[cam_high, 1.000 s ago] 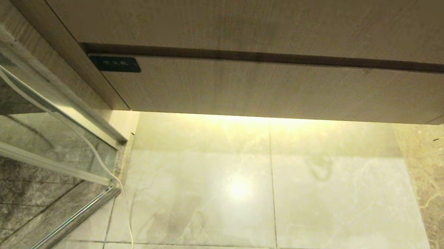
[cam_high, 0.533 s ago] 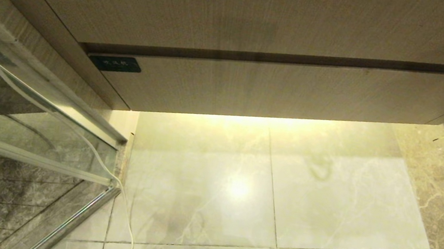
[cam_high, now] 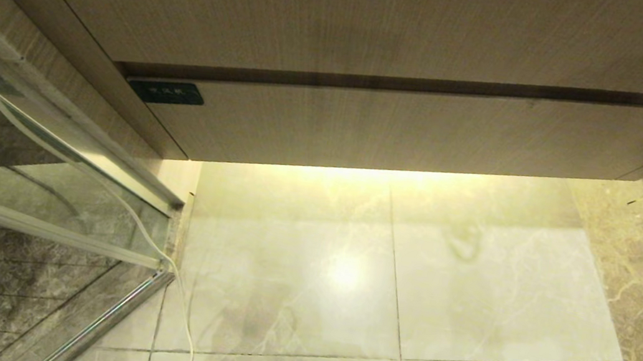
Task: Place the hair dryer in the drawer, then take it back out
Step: Pull open the drawer
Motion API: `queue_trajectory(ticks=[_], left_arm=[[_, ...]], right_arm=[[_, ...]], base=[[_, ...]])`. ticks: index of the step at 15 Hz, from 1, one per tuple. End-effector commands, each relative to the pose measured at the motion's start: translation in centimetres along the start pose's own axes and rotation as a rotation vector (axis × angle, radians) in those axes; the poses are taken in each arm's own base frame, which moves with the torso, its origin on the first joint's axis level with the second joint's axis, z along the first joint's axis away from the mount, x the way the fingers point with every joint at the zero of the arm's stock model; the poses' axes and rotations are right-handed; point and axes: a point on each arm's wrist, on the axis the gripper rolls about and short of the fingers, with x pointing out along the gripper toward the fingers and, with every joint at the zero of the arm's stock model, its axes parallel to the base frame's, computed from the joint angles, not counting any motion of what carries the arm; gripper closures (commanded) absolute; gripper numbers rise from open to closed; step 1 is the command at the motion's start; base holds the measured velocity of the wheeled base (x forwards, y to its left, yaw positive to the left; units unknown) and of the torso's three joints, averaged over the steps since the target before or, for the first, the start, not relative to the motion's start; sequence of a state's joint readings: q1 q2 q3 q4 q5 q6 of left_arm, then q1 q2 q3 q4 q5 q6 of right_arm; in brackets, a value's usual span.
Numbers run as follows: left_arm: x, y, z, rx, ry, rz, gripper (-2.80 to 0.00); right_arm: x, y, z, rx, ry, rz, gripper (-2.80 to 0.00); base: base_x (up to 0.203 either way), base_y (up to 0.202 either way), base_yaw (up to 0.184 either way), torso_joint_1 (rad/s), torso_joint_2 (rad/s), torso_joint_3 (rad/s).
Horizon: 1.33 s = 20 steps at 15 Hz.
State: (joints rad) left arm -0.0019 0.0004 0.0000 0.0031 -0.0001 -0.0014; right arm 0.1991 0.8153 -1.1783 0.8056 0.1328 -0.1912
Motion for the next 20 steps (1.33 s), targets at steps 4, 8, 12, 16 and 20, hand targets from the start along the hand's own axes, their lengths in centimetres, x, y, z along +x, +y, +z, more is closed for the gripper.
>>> queue_trajectory(ticks=[4,8,12,16,20], left_arm=[[0.0,0.0,0.0,0.000,0.001,0.000,0.00],[0.0,0.0,0.0,0.000,0.001,0.000,0.00],[0.0,0.0,0.0,0.000,0.001,0.000,0.00],[0.0,0.0,0.0,0.000,0.001,0.000,0.00],[0.0,0.0,0.0,0.000,0.001,0.000,0.00]], right_arm=[[10.5,-2.0,2.7,-0.231,0.118,0.038,-2.80],[18.8,-3.8,3.5,-0.858,0.022,-0.005,-2.80],[24.1,-6.7,3.7,-1.153,-0.101,-0.216,-2.80],[26.3,-10.6,5.0,-1.292,-0.165,-0.244,-2.80],[26.5,-11.6,7.3,-1.227,-0.208,-0.286,-2.80]], base=[[0.000,0.000,0.000,0.000,0.00,0.000],[0.000,0.000,0.000,0.000,0.00,0.000],[0.000,0.000,0.000,0.000,0.00,0.000],[0.000,0.000,0.000,0.000,0.00,0.000],[0.000,0.000,0.000,0.000,0.00,0.000]])
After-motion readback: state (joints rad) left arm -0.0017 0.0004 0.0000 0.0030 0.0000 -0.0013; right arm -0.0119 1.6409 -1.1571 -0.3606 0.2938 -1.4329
